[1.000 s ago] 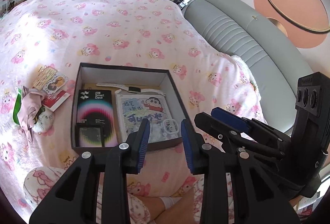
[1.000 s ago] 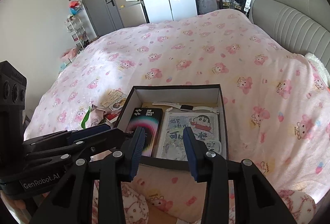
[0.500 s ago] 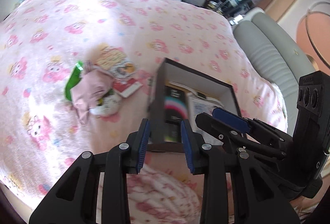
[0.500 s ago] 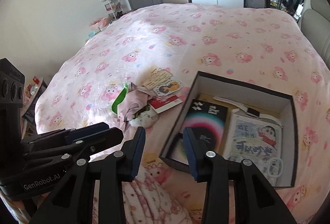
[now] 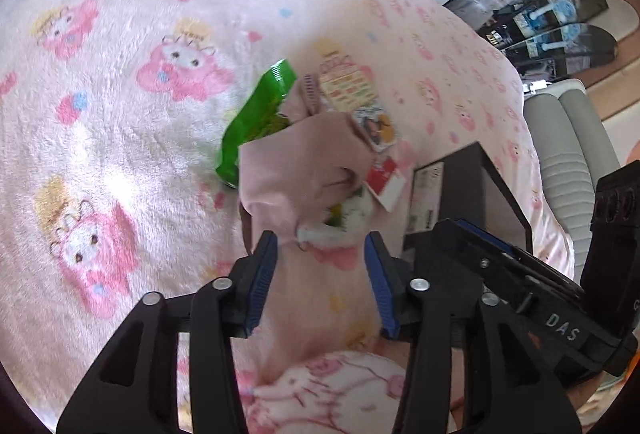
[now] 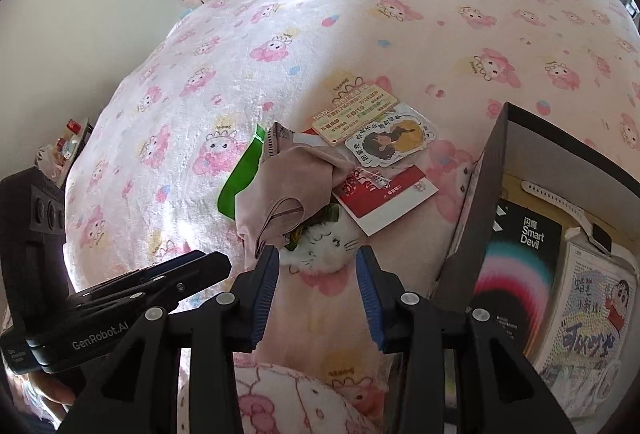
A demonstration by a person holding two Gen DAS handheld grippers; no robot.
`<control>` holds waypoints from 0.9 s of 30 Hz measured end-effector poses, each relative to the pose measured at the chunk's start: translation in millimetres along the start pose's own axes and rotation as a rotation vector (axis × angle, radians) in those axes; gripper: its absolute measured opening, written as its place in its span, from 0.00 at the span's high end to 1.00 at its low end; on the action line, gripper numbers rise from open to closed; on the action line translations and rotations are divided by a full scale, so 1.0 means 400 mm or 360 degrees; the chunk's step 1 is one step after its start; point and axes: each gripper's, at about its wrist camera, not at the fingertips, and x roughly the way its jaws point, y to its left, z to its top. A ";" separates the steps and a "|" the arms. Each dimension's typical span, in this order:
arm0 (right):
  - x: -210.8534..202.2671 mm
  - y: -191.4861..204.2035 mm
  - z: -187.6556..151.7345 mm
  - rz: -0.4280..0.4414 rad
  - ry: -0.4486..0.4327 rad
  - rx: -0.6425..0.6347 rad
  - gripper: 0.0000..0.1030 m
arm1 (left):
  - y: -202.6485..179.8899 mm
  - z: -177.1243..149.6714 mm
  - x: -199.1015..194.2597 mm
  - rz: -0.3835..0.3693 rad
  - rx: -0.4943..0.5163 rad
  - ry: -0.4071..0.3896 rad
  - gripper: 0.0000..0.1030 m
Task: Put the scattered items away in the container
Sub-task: 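Grasp the pink fabric on the pile with the left tool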
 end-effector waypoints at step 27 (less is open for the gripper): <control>0.150 0.037 0.053 0.0027 0.0031 0.0027 0.47 | 0.264 -0.109 -0.042 -0.0041 -0.0395 -0.0176 0.68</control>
